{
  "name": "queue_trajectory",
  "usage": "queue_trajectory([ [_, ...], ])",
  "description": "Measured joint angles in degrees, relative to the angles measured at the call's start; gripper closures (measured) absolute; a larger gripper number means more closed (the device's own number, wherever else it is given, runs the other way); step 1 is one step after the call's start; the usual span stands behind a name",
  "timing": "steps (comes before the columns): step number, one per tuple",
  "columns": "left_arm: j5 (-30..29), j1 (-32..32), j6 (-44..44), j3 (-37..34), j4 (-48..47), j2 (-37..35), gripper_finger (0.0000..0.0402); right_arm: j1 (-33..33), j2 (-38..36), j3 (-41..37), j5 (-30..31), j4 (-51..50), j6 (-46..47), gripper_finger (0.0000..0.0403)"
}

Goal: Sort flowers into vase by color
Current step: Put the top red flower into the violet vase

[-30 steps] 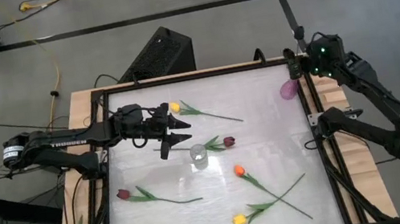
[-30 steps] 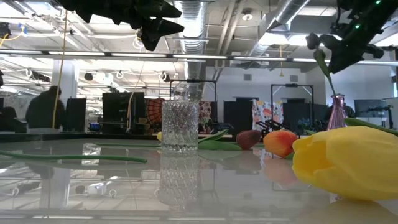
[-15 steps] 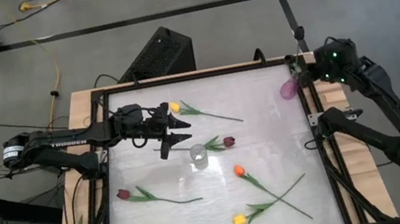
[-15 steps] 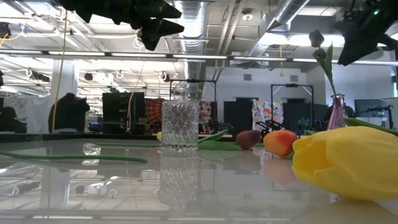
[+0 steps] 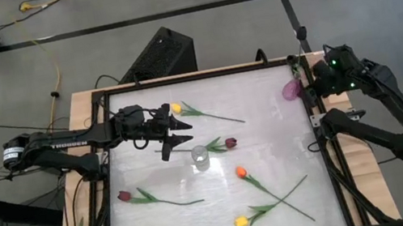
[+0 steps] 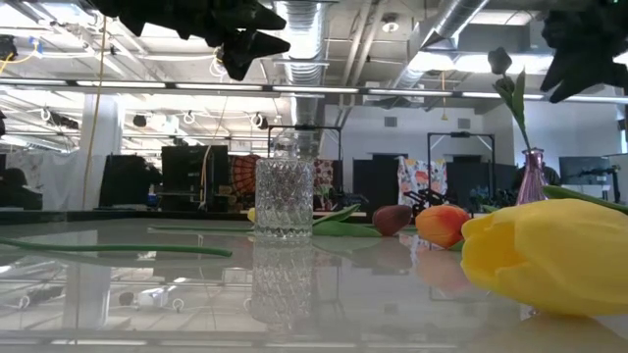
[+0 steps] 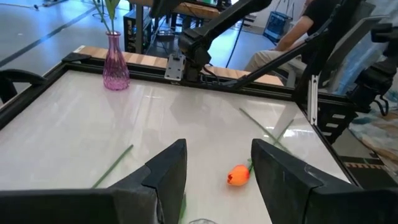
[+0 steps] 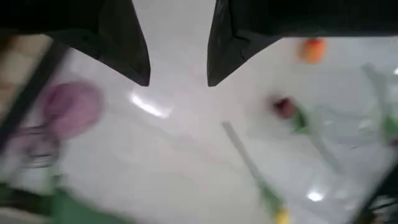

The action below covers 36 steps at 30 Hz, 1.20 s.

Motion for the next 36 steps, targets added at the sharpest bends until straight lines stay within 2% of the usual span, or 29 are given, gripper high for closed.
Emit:
queue_trajectory([
  [4,-0.1,-0.4,-0.1,0.0,-1.1,0.0,0.0233,4.0,0.0,0.0,-2.5,-0.5,2.2,0.0217],
  [18,-0.4,-4.6,2.3,0.0,-4.5,0.0,0.0233,24.9,0.0,0.0,-2.1,-0.7,17.3,0.0235],
  [22,-2.6,-4.8,2.5,0.0,-6.1,0.0,0.0233,30.8,0.4,-0.6,-0.6,1.5,20.9,0.0235],
  [25,-5.6,-4.8,2.5,0.0,-10.9,0.0,0.0233,35.5,1.1,-2.7,-0.6,6.1,22.9,0.0235],
  [32,-17.4,-4.8,2.4,0.0,-23.1,0.0,0.0233,48.3,6.2,-9.3,-0.4,19.3,26.1,0.0235],
  [36,-17.9,-5.0,0.5,-0.2,-27.1,0.0,0.0233,56.3,10.7,-10.5,3.8,24.5,27.4,0.0235],
])
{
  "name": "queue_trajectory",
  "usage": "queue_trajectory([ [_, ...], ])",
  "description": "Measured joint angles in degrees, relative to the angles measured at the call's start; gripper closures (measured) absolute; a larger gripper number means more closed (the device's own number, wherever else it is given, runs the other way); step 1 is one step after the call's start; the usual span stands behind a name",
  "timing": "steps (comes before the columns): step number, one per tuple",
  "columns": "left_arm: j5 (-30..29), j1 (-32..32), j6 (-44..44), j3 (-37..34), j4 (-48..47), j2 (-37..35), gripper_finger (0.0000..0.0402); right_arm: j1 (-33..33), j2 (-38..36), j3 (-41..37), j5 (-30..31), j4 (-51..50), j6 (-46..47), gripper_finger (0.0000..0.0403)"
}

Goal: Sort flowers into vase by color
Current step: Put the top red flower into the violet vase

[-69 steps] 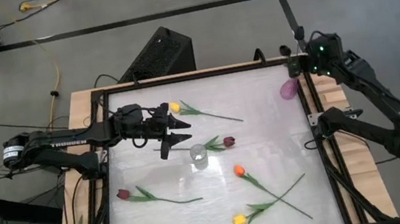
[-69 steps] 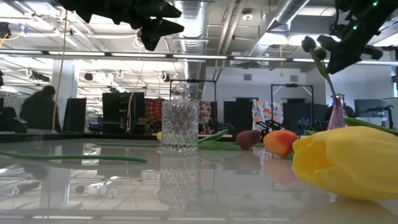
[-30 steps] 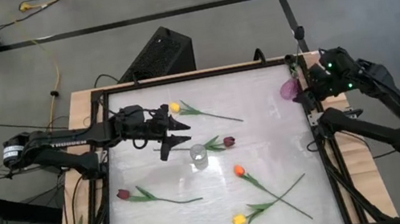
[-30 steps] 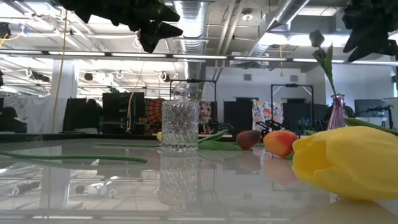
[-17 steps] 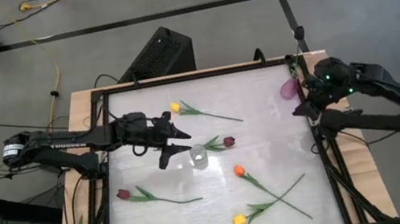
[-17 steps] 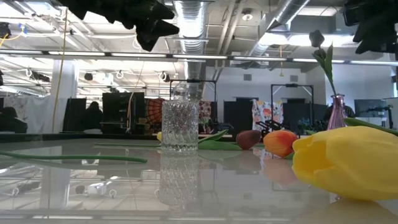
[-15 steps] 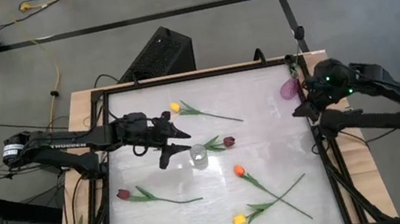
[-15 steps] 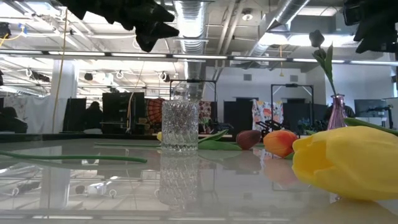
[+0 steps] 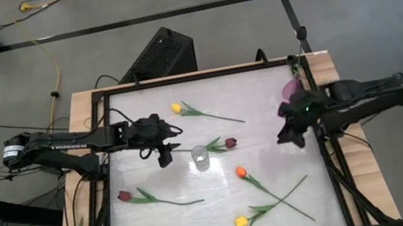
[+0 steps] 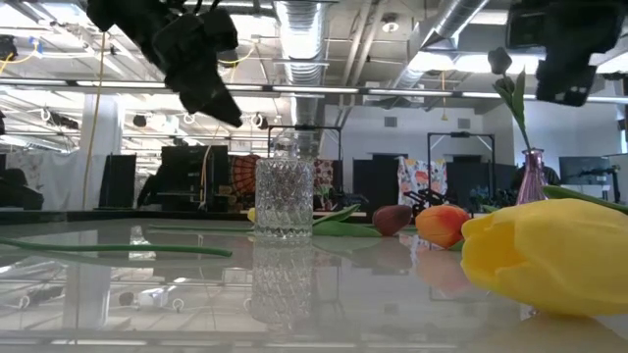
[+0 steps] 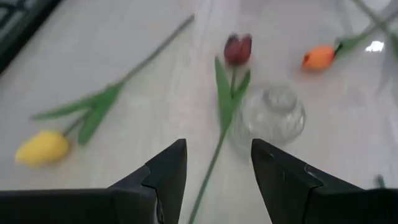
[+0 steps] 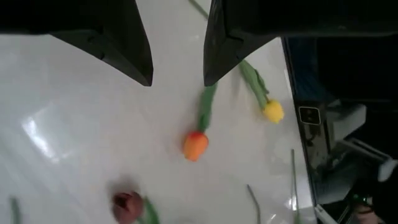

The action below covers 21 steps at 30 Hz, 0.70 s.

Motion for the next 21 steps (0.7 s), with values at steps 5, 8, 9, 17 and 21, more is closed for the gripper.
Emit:
queue_trajectory([
  [5,-0.2,-0.9,0.9,-4.2,1.7,1.9,0.0233,9.9,5.9,-0.5,6.5,6.0,3.0,0.0235],
  [8,0.0,-0.9,0.5,-6.3,4.7,4.3,0.0233,15.3,9.2,-0.5,10.4,7.8,5.1,0.0235],
  [9,0.0,-0.9,0.4,-6.6,5.0,5.4,0.0233,17.1,10.4,-0.5,12.0,8.6,5.7,0.0235],
  [17,0.0,-0.9,7.7,-6.6,10.5,15.8,0.0233,26.2,18.9,-0.5,19.4,14.1,8.4,0.0235],
  [21,0.0,-0.8,10.2,-6.4,12.9,19.0,0.0233,27.9,22.4,-0.5,19.6,18.5,8.4,0.0235],
])
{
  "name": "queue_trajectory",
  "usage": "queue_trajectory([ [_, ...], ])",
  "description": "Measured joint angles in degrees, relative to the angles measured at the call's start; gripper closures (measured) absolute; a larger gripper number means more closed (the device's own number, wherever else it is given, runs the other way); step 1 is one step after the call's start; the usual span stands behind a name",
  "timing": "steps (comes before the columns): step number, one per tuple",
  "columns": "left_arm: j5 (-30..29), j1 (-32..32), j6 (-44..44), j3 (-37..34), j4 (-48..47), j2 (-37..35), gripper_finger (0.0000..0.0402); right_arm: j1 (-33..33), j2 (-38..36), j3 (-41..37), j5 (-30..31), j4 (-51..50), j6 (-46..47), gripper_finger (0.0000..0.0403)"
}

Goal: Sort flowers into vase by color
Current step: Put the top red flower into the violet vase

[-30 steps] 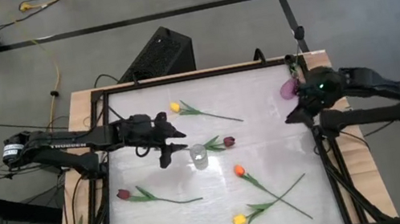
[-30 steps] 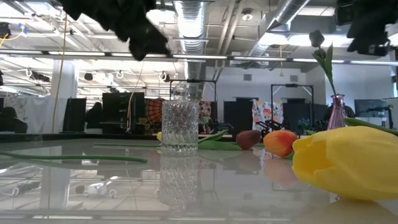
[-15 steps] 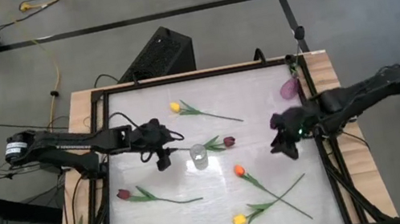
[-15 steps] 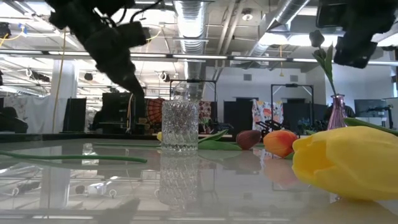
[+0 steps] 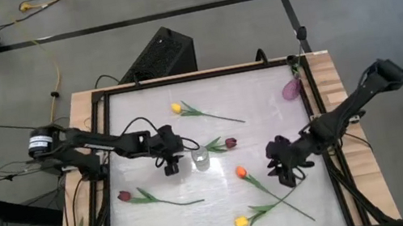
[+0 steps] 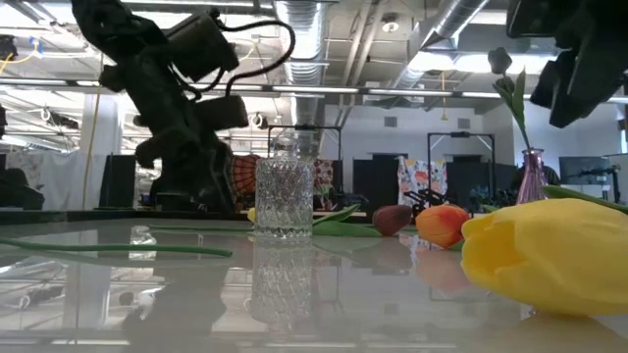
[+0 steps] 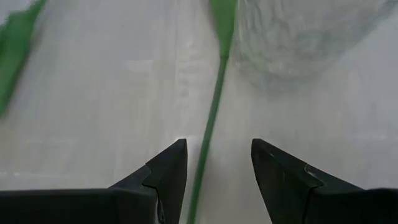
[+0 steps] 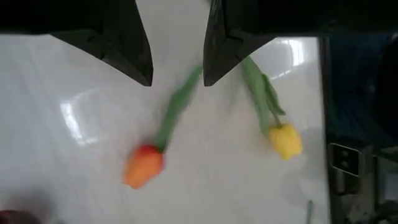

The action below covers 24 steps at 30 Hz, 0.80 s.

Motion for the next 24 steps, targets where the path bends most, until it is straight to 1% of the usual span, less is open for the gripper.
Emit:
queue_trajectory([
  [6,0.4,1.3,0.4,0.1,1.1,3.0,0.0233,1.0,3.6,0.0,0.0,2.3,0.0,0.0235],
  [9,1.1,2.4,0.2,0.1,1.2,4.3,0.0233,1.1,4.1,0.0,0.0,3.1,0.0,0.0235],
  [13,6.3,4.2,-0.5,0.2,0.8,5.2,0.024,1.1,4.4,0.1,0.2,4.6,-0.1,0.0235],
  [16,6.3,4.6,-1.2,0.2,-0.1,5.1,0.0274,1.1,4.7,0.1,0.4,5.5,-0.2,0.0235],
  [18,6.1,4.9,-1.3,0.2,-0.4,5.1,0.031,1.1,5.1,0.0,0.4,5.6,-0.5,0.0235],
  [21,6.3,5.2,-2.1,0.2,-0.5,5.2,0.0374,1.1,5.3,0.0,0.5,6.0,-0.5,0.0235],
  [22,6.4,5.3,-2.7,0.2,-0.5,5.2,0.0387,1.1,5.2,0.0,0.5,6.0,-0.5,0.0235],
  [24,6.5,5.4,-3.3,0.2,-0.5,5.2,0.0393,1.1,5.2,0.0,0.5,6.4,-0.5,0.0235],
])
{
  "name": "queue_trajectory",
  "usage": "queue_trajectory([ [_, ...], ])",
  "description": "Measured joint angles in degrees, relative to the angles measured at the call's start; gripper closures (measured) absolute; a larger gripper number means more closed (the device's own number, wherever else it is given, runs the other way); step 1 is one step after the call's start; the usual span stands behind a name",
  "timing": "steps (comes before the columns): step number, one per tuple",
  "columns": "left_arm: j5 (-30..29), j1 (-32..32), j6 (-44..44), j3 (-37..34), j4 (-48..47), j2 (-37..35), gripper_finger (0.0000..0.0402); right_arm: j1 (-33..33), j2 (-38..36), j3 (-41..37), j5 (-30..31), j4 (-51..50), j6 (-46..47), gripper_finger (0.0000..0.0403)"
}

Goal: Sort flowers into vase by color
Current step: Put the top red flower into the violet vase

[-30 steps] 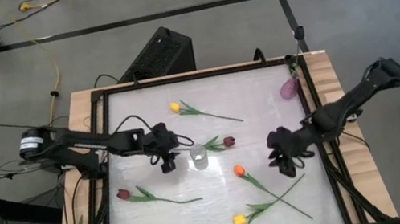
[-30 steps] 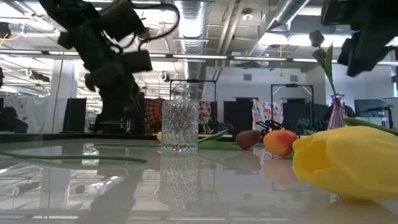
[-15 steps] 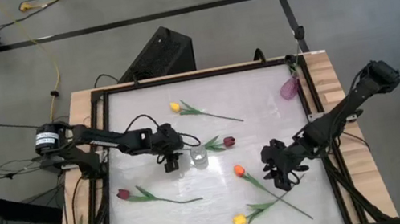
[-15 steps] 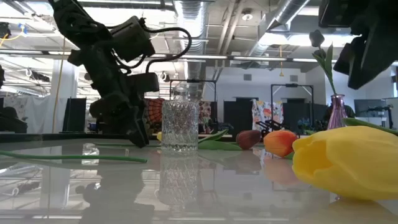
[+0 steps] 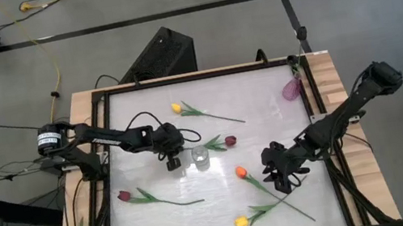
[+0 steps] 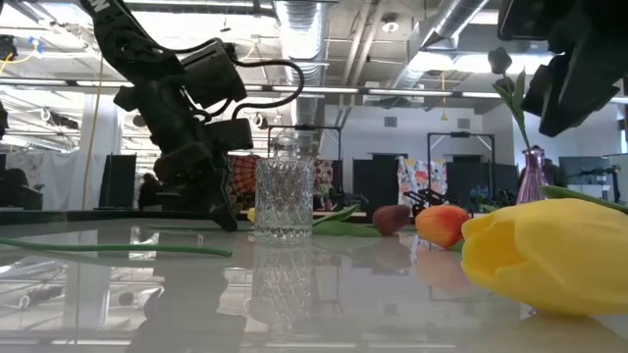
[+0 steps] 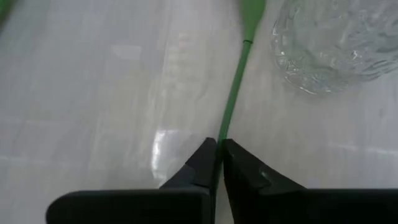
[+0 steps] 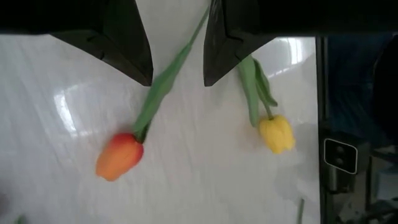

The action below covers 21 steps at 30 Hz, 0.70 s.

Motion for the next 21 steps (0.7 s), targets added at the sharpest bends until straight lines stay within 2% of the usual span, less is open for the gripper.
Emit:
queue_trajectory([
  [5,-1.5,0.0,-0.2,-0.2,2.2,-1.9,0.04,0.0,0.0,0.0,1.1,0.5,-0.2,0.0235],
  [11,-2.6,0.5,-0.1,-0.2,8.3,-8.1,0.0401,0.0,0.0,0.0,4.7,1.1,-0.5,0.0235],
  [18,-4.1,0.7,0.4,-0.2,15.8,-16.3,0.0401,0.0,0.1,0.0,17.1,4.0,-4.7,0.0235],
  [21,-1.1,0.3,0.4,-0.2,21.1,-17.9,0.0401,-0.2,1.3,0.0,24.1,9.9,-9.2,0.0235],
])
